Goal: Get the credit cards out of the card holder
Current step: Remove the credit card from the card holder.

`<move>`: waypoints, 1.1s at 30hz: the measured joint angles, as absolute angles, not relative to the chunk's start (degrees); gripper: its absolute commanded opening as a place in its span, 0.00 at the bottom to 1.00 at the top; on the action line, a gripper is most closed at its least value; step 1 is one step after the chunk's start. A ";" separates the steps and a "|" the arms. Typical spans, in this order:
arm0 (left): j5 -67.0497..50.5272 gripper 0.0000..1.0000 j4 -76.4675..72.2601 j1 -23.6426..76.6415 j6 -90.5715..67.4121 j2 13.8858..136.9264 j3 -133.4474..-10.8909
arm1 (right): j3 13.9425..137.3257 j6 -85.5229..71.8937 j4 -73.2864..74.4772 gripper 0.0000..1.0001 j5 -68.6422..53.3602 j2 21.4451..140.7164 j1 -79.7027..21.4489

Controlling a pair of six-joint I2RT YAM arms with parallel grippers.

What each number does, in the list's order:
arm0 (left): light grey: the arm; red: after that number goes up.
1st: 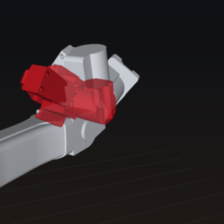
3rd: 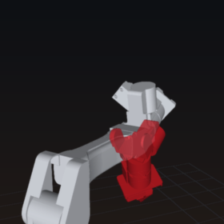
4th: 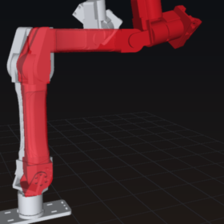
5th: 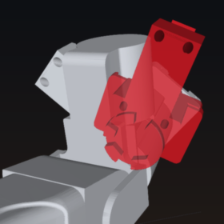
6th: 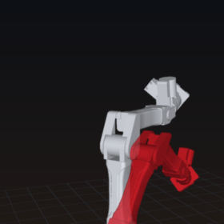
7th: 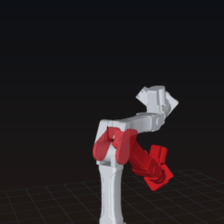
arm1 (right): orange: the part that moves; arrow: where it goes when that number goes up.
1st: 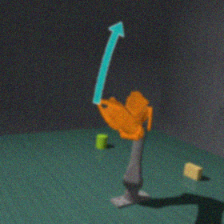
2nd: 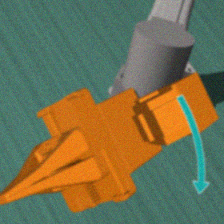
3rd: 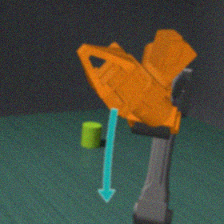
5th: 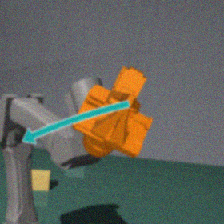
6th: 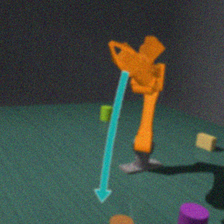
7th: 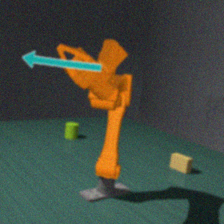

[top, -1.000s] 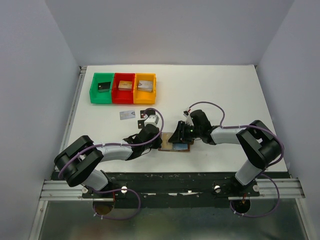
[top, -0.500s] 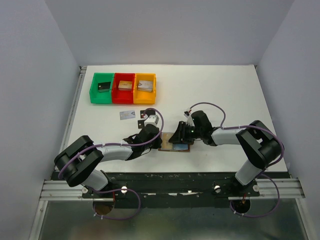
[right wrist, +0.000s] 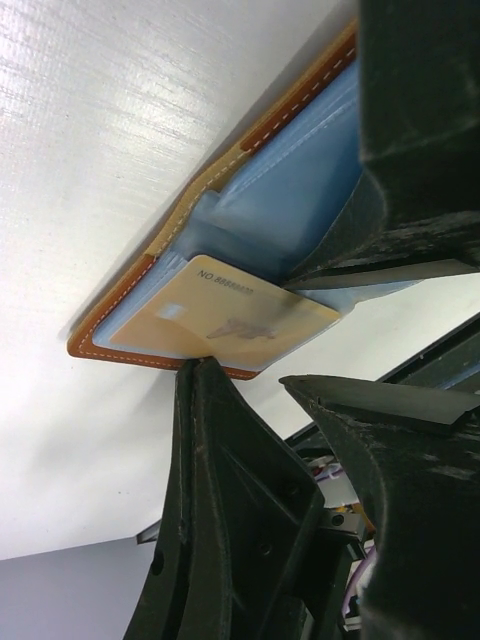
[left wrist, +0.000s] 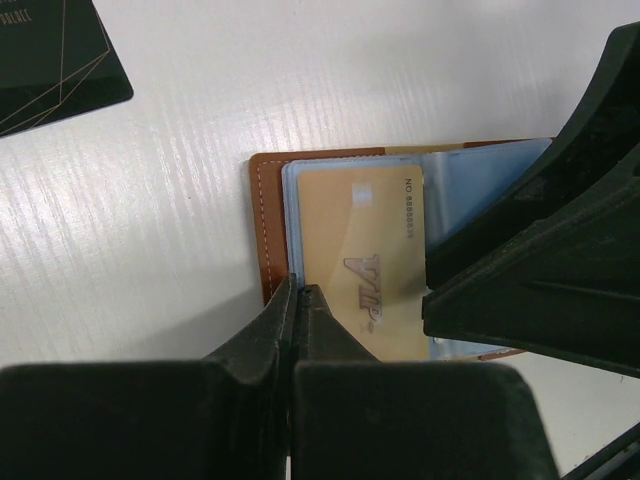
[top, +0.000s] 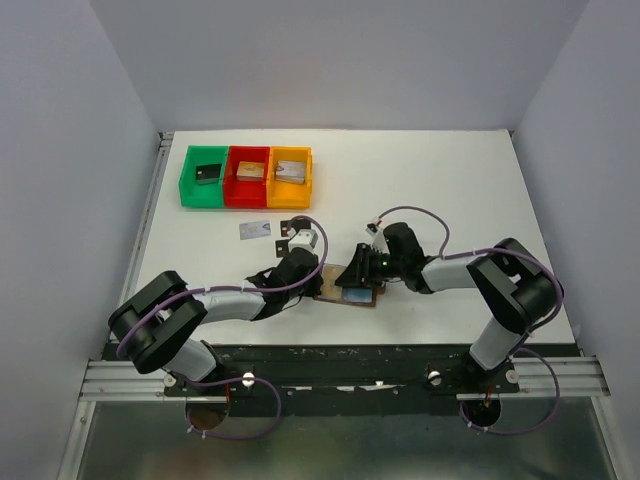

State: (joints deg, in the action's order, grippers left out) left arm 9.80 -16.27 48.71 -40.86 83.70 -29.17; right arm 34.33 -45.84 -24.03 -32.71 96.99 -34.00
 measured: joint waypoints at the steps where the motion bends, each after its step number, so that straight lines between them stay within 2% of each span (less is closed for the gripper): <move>1: 9.80 0.00 -16.34 48.69 -40.73 83.70 -29.17 | 34.33 -46.02 -24.38 0.47 -32.93 97.21 -34.02; 13: 9.56 0.00 -17.85 48.34 -39.46 83.81 -28.67 | 33.85 -48.56 -27.00 0.48 -33.30 98.87 -33.89; 25: 7.86 0.00 -19.22 48.38 -39.18 83.85 -28.08 | 31.46 -50.65 -29.39 0.47 -28.73 96.53 -33.91; 33: 7.73 0.00 -19.66 48.36 -38.81 83.90 -27.83 | 31.11 -53.21 -36.73 0.47 -30.65 99.48 -33.63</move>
